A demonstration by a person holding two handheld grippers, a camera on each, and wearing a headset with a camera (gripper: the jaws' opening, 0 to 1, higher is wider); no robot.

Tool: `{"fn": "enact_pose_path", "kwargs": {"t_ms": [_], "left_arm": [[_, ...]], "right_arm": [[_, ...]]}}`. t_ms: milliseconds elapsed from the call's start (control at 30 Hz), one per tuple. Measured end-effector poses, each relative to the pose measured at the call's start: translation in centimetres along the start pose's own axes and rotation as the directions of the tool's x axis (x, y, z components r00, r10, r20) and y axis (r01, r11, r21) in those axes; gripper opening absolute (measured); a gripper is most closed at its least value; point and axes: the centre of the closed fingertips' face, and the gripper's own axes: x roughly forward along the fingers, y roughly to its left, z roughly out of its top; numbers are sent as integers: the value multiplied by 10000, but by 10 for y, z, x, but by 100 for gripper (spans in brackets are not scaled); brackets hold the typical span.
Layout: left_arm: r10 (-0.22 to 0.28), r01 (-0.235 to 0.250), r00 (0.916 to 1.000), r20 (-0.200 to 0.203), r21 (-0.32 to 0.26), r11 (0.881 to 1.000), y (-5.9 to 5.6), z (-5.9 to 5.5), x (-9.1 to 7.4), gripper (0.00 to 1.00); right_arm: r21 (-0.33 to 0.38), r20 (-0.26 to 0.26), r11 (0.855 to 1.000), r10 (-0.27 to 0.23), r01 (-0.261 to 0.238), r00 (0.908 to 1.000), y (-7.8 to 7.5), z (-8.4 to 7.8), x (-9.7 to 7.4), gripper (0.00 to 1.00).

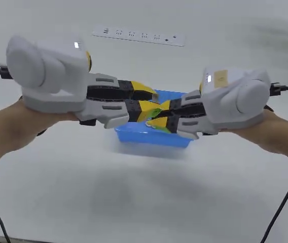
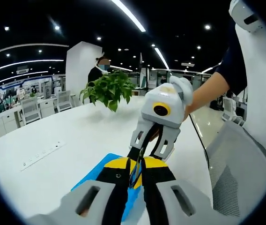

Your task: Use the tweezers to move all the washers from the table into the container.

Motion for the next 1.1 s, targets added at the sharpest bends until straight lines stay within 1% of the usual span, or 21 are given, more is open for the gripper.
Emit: {"fn": "enact_pose_path", "kwargs": {"t_ms": [67,167,267,333,367,400,433,467,567,667,700,833,1000,1100], "left_arm": [[-111,112,9998,157,-81,9999,-1,3,-3,9],[-175,173,9998,124,170,9997,-3,4,-7,9],[-152,143,9998,116,703,9974,-4,5,-10,8],[-288,276,9995,113,918,9954,-7,6,-12,7],[-282,269,9996,77,1415,9896,-8,8,-12,7],[-402,392,9992,34,1531,9874,-11,8,-13,6],[-601,592,9982,-4,1835,9812,-15,9,-15,5],[-587,579,9983,-14,1884,9804,-16,10,-16,5],[-759,736,9971,41,1982,9774,-19,13,-20,5],[-968,960,9953,-60,2070,9736,-25,11,-23,5],[-1091,1085,9940,-87,2072,9723,-28,11,-24,5],[-1325,1318,9911,-114,2153,9676,-37,10,-29,5],[-1419,1434,9896,-227,2245,9639,-44,7,-34,5],[-1425,1474,9891,-377,2268,9627,-48,3,-36,5]], "right_arm": [[0,34,10000,13,-13,10000,1,1,-1,8],[-77,77,10000,-4,4,10000,1,4,-3,8],[-185,77,9998,20,-18,10000,3,7,-5,8],[-272,58,9996,-9,11,10000,3,8,-8,8],[-319,50,9995,4,-3,10000,3,9,-10,8],[-334,45,9994,-9,10,10000,4,10,-11,8],[-365,40,9993,31,-30,10000,5,11,-13,8],[-400,27,9992,99,-98,9999,8,12,-15,8],[-471,2,9988,111,-111,9999,14,15,-21,8],[-528,-103,9985,124,-129,9999,20,16,-27,8],[-542,-134,9984,143,-150,9998,22,16,-29,8],[-528,-125,9984,190,-196,9997,32,17,-36,8],[-585,-136,9982,103,-111,9999,38,20,-42,8],[-610,-236,9980,120,-134,9996,43,19,-44,8]]}}
